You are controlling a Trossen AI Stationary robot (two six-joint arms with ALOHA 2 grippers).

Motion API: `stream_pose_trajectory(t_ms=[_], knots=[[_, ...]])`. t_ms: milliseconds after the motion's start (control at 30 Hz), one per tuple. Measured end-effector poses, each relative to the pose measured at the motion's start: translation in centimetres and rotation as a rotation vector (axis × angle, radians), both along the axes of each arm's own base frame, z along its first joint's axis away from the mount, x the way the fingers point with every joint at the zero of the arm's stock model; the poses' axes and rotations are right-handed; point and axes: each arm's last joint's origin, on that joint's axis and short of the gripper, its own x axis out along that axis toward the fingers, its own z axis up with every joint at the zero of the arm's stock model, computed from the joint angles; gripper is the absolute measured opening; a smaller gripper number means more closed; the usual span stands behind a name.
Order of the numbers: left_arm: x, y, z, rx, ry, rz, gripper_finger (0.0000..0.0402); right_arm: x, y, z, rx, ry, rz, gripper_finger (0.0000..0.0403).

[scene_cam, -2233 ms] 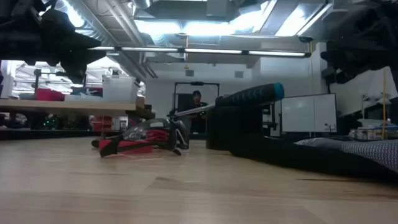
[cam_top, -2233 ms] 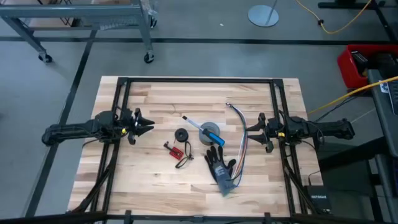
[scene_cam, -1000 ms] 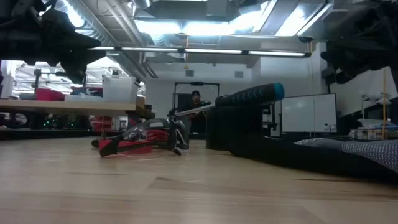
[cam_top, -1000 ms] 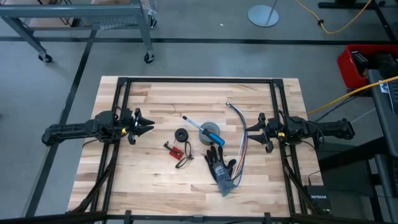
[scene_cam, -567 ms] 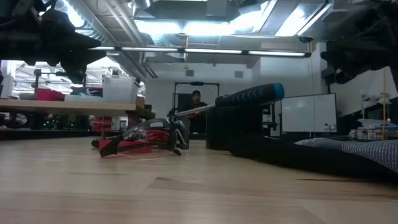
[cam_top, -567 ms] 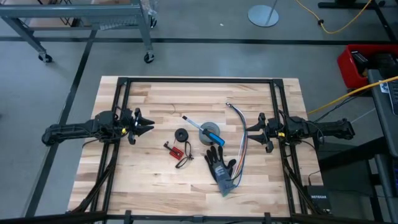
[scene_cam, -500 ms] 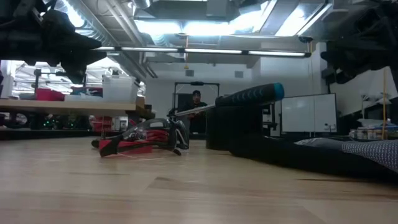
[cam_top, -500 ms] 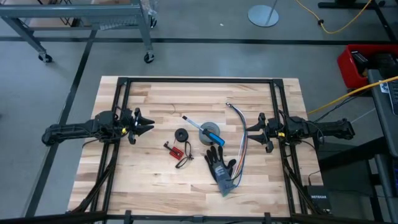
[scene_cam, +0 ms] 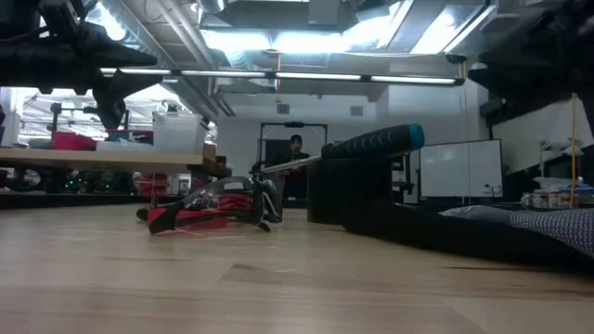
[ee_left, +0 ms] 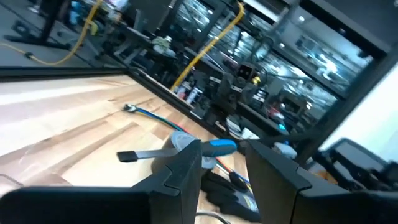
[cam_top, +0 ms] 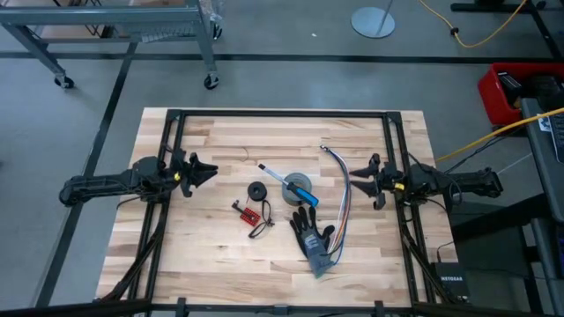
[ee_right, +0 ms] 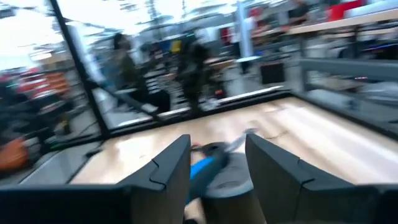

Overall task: Coil cords
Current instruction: Uncoil the red wire from the spool

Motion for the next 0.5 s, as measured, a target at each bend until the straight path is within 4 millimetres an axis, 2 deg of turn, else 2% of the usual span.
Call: stream_pose_trajectory(t_ms=[133, 333, 500], knots=[[-0.03, 0.13, 0.0, -0.026, -0.006, 0.045, 0.0117, -0.05, -0.25, 0.12, 0.009, -0.01, -0.084, 0.0158], [-0.07, 0.29, 0.01, -0.019, -0.005, 0.1, 0.0129, -0.09, -0.25, 0.52, 0.021, -0.05, -0.083, 0.0158], [-0.08, 0.31, 0.01, 0.053, 0.013, 0.112, 0.0146, -0.11, -0.25, 0.63, 0.023, -0.059, -0.083, 0.0158]])
